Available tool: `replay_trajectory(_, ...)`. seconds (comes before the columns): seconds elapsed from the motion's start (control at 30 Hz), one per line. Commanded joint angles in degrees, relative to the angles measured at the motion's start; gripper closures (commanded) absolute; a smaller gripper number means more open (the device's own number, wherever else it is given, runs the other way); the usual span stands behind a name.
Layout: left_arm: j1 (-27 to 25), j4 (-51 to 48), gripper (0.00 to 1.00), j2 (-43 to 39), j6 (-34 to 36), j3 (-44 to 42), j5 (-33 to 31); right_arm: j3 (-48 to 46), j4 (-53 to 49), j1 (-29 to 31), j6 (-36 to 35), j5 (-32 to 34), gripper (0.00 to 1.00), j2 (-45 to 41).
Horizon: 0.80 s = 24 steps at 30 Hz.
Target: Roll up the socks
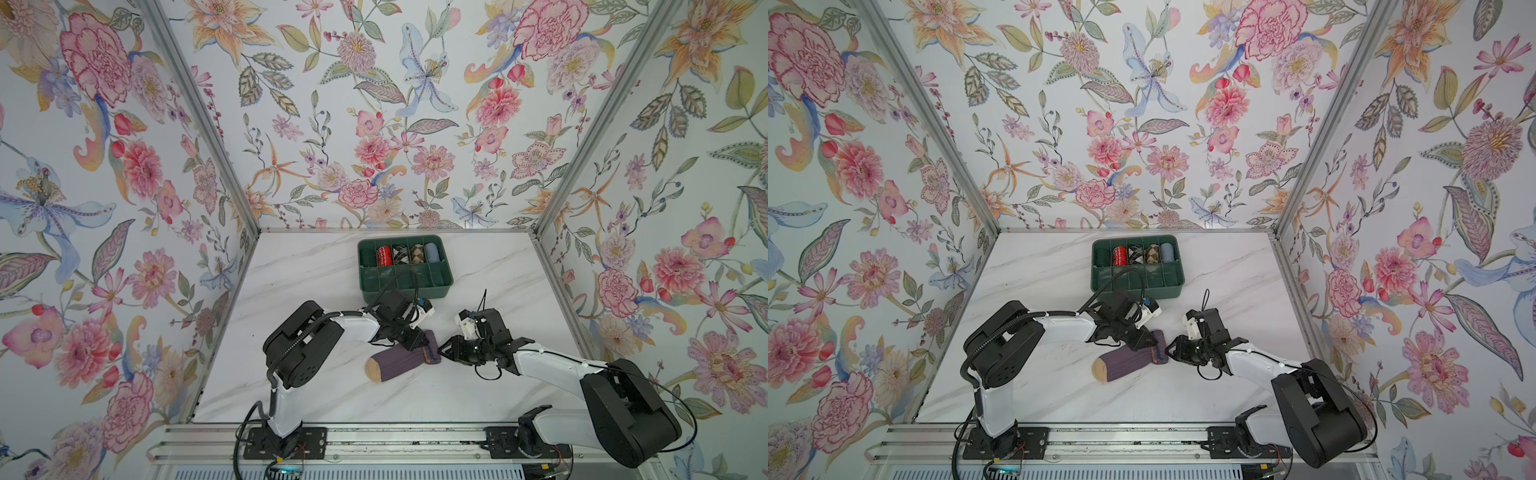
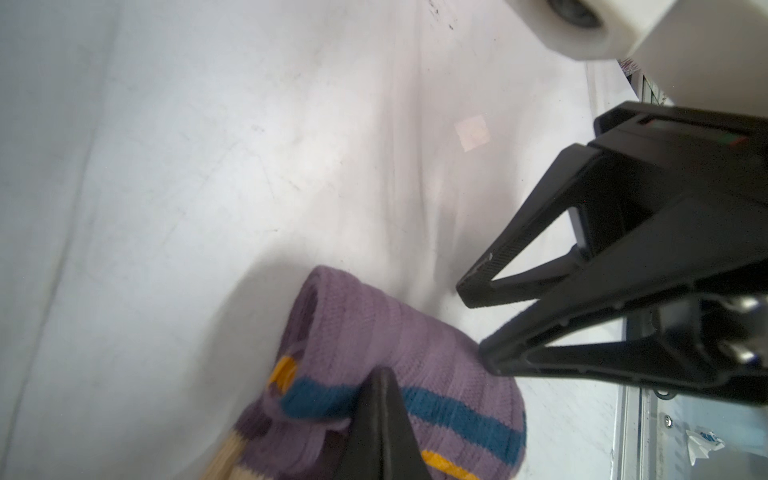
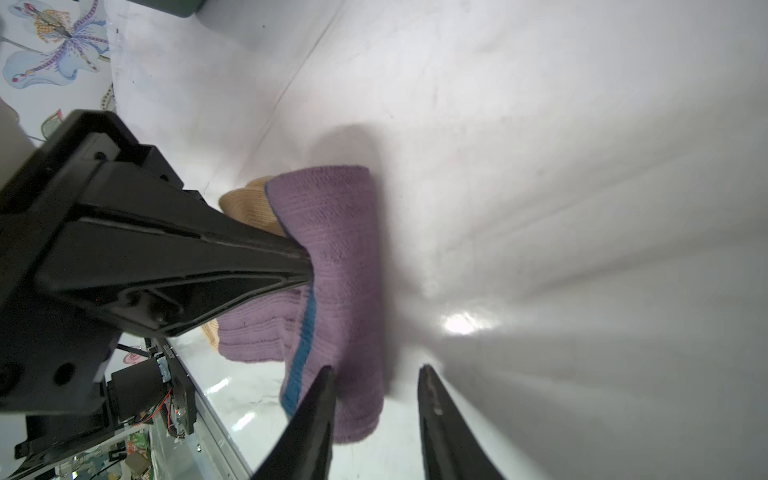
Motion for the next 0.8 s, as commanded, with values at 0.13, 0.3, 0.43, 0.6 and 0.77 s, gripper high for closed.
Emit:
replay_trajectory(0.13, 0.45, -5.01, 1.0, 3.5, 1.47, -2.73, -1.53, -1.85, 4.16, -1.1, 1.56, -3.02, 0.62, 0.97)
replay_trajectory(0.3, 0.59, -3.95, 1.0, 3.72, 1.06, -3.38, -0.61, -2.7, 7.34, -1.1, 2.68, -3.71, 0.62, 3.41)
replay_trajectory(0.43, 0.72, -3.09, 1.0, 4.04, 0.68, -4.02, -0.01, -3.37, 10.72, -1.11, 3.92, -5.02, 0.62, 5.35)
replay_trajectory(0.6, 0.88, -2.59, 1.0, 4.06, 0.43, -4.13, 0.39, -3.68, 12.95, -1.02, 4.63, -5.57, 0.63, 7.24)
replay_trajectory(0.77, 0.89, -2.23, 1.0, 4.2, 0.33, -4.18, 0.69, -3.9, 14.31, -0.75, 5.07, -5.31, 0.63, 8.81)
